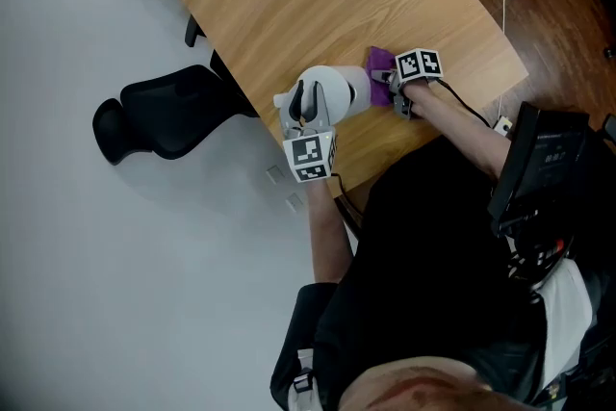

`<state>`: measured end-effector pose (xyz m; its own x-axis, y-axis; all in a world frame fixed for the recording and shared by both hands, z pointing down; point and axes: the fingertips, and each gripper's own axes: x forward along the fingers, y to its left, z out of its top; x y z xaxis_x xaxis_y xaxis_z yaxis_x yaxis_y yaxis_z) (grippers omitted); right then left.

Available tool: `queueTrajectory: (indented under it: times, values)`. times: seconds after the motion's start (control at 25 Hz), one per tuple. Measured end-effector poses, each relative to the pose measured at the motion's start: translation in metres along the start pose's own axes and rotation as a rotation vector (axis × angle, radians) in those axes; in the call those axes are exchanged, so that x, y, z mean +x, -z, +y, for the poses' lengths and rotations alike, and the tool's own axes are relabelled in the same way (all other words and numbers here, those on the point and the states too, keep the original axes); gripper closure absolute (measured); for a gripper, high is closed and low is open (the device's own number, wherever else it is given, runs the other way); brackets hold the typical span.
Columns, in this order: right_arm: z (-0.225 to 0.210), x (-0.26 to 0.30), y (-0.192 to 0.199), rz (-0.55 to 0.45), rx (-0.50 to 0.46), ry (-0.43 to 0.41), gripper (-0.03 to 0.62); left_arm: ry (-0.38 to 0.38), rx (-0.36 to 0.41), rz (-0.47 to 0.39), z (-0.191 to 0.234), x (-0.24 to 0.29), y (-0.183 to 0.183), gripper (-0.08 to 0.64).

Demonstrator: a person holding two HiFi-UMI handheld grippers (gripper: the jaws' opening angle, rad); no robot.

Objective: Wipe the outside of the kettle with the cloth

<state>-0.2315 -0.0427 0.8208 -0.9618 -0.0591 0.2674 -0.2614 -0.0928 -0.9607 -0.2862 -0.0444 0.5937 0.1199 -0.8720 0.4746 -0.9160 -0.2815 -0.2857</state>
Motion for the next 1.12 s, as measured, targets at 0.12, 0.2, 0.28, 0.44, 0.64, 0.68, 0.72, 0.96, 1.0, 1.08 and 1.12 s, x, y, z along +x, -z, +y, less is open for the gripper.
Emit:
queueTrajectory:
  times: [0.12,0.2,0.28,0.44,0.64,0.68,0.72,0.96,1.0,1.08,1.12]
  values:
    - [0.065,-0.026,-0.009,-0.073,0.010,-0.226,0.535,-0.002,-0.003,-0.012,-0.002,0.000,-0.005,0.535]
    - [0.130,-0.052,-0.016,-0.111,-0.061,-0.401,0.535,-0.006,-0.002,-0.017,-0.002,0.000,-0.008,0.537]
    - [0.191,-0.075,-0.023,-0.141,-0.203,-0.550,0.535,-0.010,0.001,-0.021,0.000,-0.002,-0.008,0.537]
    - [0.246,-0.091,-0.030,-0.124,-0.411,-0.686,0.535,-0.022,-0.030,-0.040,0.004,-0.002,-0.011,0.544]
    - [0.234,-0.070,-0.026,-0.055,-0.422,-0.692,0.537,-0.040,-0.035,-0.046,0.003,-0.004,-0.013,0.543]
    - [0.229,-0.066,-0.028,-0.051,-0.423,-0.686,0.537,-0.041,-0.031,-0.052,0.002,-0.004,-0.013,0.543]
    - [0.219,-0.060,-0.028,-0.042,-0.407,-0.664,0.537,-0.044,-0.028,-0.061,0.002,-0.005,-0.014,0.543]
    - [0.094,-0.005,-0.017,0.033,-0.177,-0.300,0.537,-0.062,-0.021,-0.106,0.013,-0.011,-0.009,0.541]
    - [0.075,0.004,-0.015,0.036,-0.161,-0.246,0.537,-0.062,-0.025,-0.115,0.016,-0.013,-0.008,0.541]
    - [0.038,0.014,-0.008,0.048,-0.124,-0.137,0.537,-0.044,-0.045,-0.135,0.019,-0.014,-0.005,0.541]
    - [0.025,0.016,-0.005,0.052,-0.107,-0.096,0.537,-0.028,-0.057,-0.147,0.020,-0.015,-0.004,0.541]
